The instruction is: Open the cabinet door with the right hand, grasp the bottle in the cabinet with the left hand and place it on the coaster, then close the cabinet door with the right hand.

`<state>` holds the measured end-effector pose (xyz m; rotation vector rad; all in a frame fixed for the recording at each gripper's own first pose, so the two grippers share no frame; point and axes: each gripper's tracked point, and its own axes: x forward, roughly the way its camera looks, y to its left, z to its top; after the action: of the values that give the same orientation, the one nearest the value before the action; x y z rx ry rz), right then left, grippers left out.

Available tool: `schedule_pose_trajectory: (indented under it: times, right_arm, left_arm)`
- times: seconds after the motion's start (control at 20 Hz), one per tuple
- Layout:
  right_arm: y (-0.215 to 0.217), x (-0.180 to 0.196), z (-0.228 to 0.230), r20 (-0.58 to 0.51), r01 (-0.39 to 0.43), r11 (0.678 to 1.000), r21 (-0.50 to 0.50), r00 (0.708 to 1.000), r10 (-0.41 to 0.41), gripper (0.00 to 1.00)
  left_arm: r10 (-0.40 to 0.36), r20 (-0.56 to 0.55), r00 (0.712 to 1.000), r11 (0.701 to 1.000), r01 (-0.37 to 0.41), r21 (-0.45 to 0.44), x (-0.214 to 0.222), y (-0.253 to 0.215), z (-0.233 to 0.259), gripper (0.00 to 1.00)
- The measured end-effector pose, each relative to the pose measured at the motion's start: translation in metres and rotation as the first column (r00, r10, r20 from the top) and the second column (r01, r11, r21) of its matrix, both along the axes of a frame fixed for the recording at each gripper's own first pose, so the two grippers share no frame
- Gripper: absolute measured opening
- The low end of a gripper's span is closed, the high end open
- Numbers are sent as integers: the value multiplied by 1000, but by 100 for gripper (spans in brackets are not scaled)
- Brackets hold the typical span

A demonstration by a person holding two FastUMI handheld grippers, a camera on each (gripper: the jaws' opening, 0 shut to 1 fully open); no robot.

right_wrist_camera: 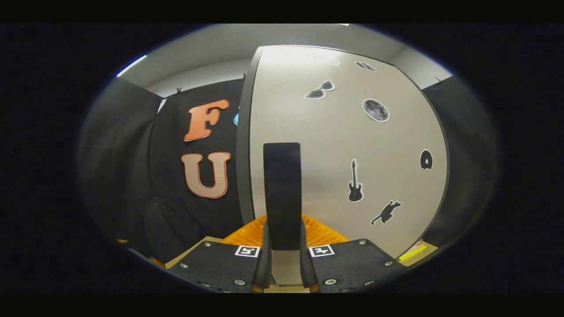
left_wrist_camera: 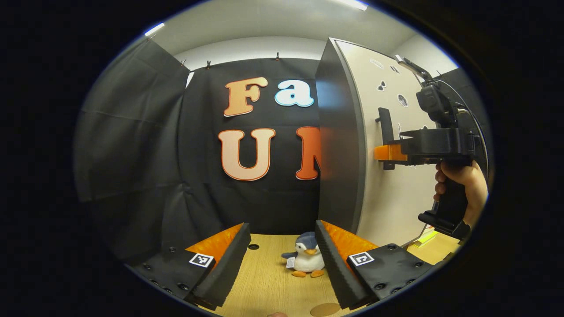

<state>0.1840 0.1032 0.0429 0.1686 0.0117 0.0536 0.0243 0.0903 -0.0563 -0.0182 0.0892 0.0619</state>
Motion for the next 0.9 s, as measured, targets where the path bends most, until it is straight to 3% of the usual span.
schedule_pose_trajectory:
  times: [0.35,0.45,0.5,0.55,0.9]
  right_arm:
    - [-1,-8,2,10,-21,1000,23,1000,21,22]
    - [-1,-10,2,11,-29,999,45,1000,29,14]
    - [-1,-12,3,17,-35,999,42,999,34,22]
    - [-2,-14,3,15,-42,998,37,999,41,14]
    - [-5,-30,4,13,-120,990,72,993,119,18]
  left_arm:
    - [5,-30,1000,1000,-5,-5,4,12,-12,96]
    - [5,-31,999,1000,-6,-2,4,13,-13,96]
    - [12,-31,999,1000,-12,2,5,14,-13,96]
    - [19,-29,999,1000,-19,4,3,14,-12,96]
    - [33,-19,999,999,-33,3,-11,-12,-5,94]
